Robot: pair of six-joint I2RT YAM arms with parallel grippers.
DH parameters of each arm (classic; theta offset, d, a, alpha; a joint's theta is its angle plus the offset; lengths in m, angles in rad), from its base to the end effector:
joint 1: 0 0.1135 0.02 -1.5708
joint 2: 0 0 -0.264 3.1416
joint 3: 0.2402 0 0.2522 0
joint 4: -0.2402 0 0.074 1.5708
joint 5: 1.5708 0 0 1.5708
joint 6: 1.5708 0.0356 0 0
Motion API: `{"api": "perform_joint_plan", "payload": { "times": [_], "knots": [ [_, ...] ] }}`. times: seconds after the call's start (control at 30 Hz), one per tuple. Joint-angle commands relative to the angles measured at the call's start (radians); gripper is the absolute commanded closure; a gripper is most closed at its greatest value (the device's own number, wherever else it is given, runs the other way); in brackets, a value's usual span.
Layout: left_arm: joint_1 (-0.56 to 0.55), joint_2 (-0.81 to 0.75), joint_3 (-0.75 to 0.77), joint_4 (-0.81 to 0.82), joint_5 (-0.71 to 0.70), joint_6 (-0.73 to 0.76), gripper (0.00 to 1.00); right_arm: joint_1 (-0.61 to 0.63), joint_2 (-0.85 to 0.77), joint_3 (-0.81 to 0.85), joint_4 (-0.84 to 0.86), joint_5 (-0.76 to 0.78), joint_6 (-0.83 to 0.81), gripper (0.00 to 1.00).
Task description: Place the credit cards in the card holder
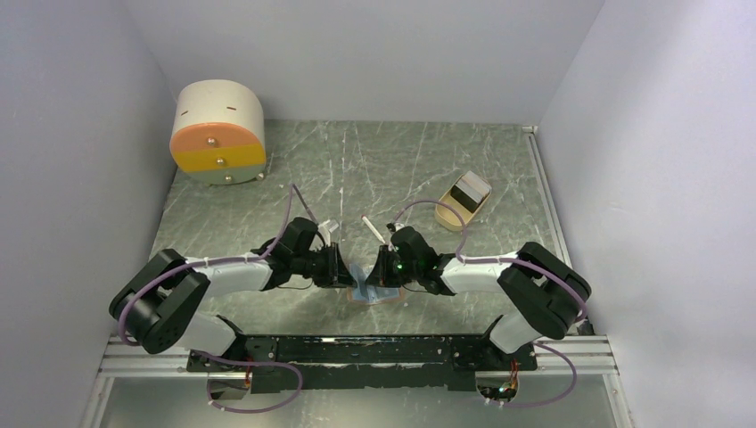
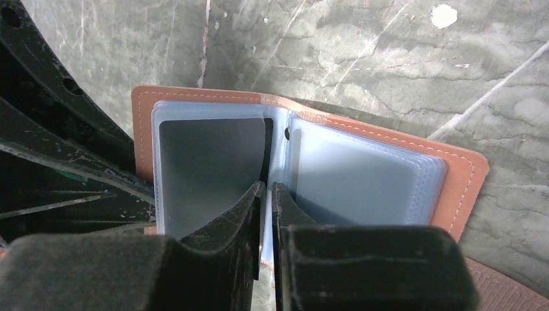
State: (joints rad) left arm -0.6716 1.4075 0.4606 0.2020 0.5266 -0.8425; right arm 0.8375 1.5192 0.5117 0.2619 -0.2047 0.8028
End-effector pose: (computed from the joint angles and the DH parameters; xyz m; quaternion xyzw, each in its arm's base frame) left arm 0.1814 -0.1670 0.1392 0.0286 0.8901 -0.4394 0.1179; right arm 0.1739 0.2039 0.1282 -0.0568 0.9104 0.3555 0.2036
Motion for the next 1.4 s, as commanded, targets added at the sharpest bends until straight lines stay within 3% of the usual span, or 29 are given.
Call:
{"api": "perform_joint_plan", "payload": {
  "times": [0.0, 0.3, 0.43, 0.6, 0.73, 0.87, 1.17, 1.37],
  "knots": [
    [-0.006, 0.027, 0.034, -0.032, -0.054, 0.026, 0.79, 0.01, 0.02, -0.011, -0.012, 0.021, -0.007, 0.85],
    [-0.007, 0.059, 0.02, 0.118, 0.049, -0.015, 0.77, 0.033, 0.051, -0.001, 0.014, 0.019, -0.007, 0.84],
    [-0.007, 0.044, 0.023, 0.098, 0.049, -0.011, 0.89, 0.054, 0.073, 0.036, -0.009, 0.018, -0.02, 0.84],
    [-0.012, -0.053, 0.039, -0.026, -0.005, 0.026, 0.91, 0.063, 0.058, 0.071, -0.052, 0.022, -0.044, 0.82],
    [-0.017, -0.1, 0.082, -0.188, -0.054, 0.085, 0.91, 0.055, -0.027, 0.12, -0.245, 0.104, -0.127, 0.76],
    [-0.017, -0.113, 0.105, -0.297, -0.086, 0.102, 0.91, 0.05, -0.112, 0.146, -0.347, 0.125, -0.174, 0.75],
    [-0.017, -0.074, 0.207, -0.47, -0.134, 0.168, 0.91, 0.048, -0.104, 0.114, -0.304, 0.145, -0.184, 0.81],
    [-0.017, -0.044, 0.262, -0.425, -0.056, 0.168, 0.89, 0.05, -0.039, 0.081, -0.201, 0.137, -0.145, 0.82]
  ]
}}
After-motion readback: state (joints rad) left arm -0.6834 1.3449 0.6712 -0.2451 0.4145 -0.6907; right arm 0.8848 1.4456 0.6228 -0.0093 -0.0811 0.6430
